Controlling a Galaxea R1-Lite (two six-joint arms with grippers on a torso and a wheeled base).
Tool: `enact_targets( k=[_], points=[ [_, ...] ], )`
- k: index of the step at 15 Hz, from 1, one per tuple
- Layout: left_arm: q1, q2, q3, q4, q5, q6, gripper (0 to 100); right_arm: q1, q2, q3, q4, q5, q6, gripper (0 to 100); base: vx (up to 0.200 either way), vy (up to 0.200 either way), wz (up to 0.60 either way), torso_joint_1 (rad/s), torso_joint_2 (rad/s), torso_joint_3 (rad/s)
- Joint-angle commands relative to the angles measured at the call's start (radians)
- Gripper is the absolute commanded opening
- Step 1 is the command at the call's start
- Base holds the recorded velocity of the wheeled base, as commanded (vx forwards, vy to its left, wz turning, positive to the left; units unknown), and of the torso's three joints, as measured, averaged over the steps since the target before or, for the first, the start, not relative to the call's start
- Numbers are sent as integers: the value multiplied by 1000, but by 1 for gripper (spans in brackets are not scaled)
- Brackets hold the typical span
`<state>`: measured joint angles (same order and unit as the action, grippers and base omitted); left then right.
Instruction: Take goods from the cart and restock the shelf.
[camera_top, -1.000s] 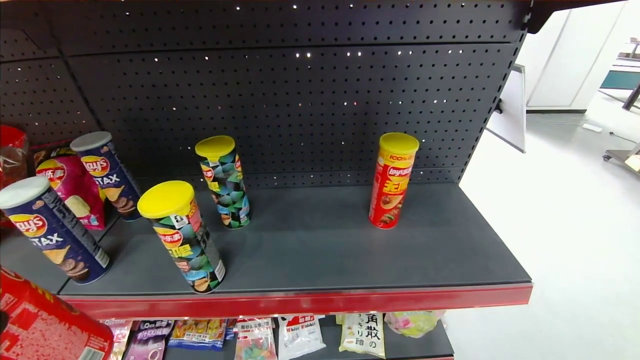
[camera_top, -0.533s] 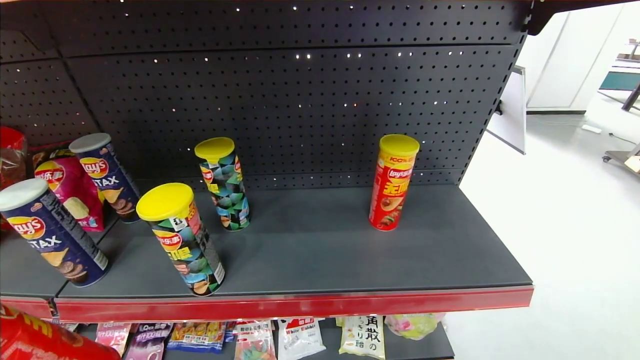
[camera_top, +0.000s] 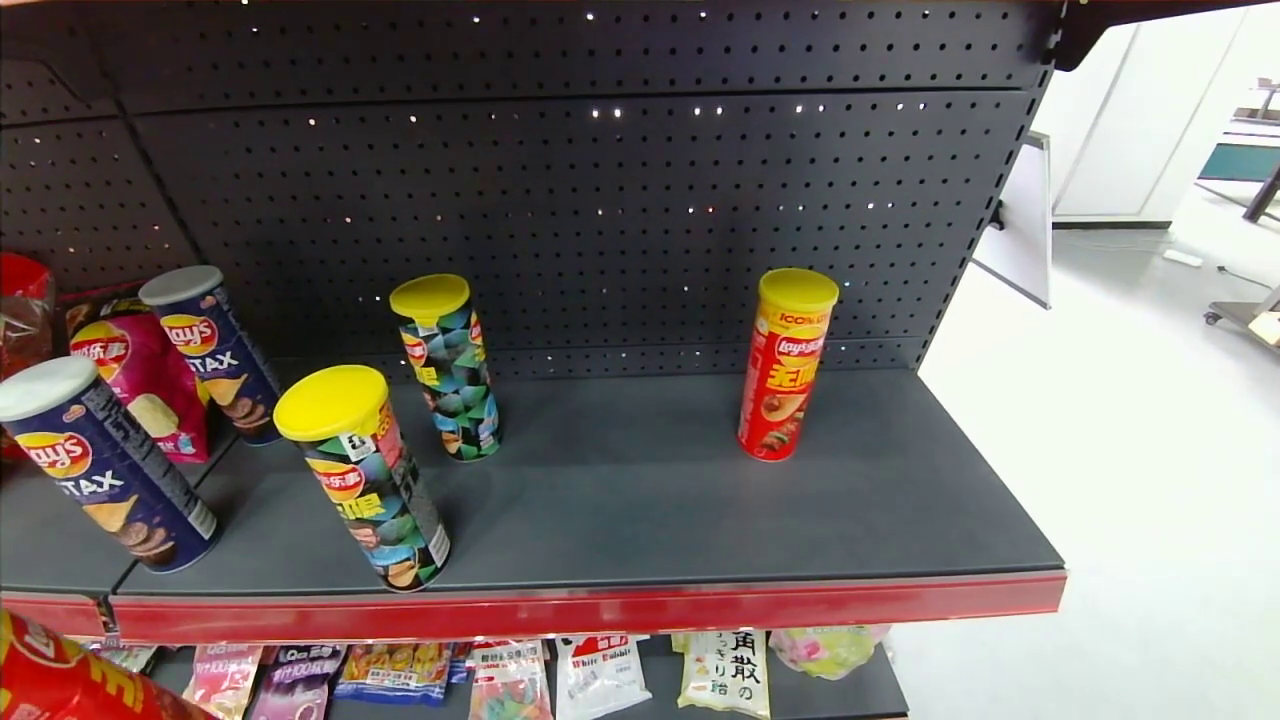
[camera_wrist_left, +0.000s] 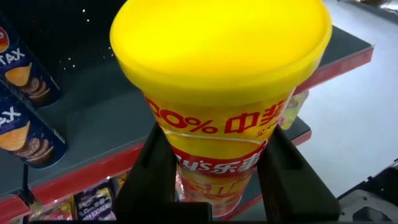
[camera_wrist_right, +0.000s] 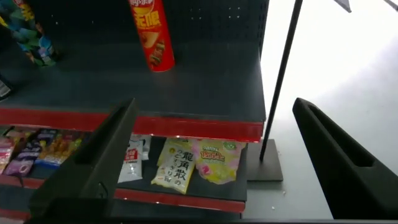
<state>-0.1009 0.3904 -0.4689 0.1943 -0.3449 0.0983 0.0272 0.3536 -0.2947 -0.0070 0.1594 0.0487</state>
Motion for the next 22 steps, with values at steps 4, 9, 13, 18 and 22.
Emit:
enact_targets(
  k=[4,9,13,18,22],
  points=[
    [-2,123,4,-24,-11,15,0,28,812,-116,-446,292,10,100,0,0,0,0,0,0],
    [-2,205,-13,-52,-11,18,0,19,1269,-207,-866,520,-96,100,0,0,0,0,0,0],
    [-2,231,-13,-53,-13,20,0,14,1455,-408,-875,620,-159,100,0,0,0,0,0,0],
    [-2,232,-10,-78,-14,21,0,11,1541,-482,-875,692,-193,100,0,0,0,0,0,0],
    [-2,237,-8,-78,-11,41,0,17,1585,-520,-875,721,-222,100,0,0,0,0,0,0]
  ],
)
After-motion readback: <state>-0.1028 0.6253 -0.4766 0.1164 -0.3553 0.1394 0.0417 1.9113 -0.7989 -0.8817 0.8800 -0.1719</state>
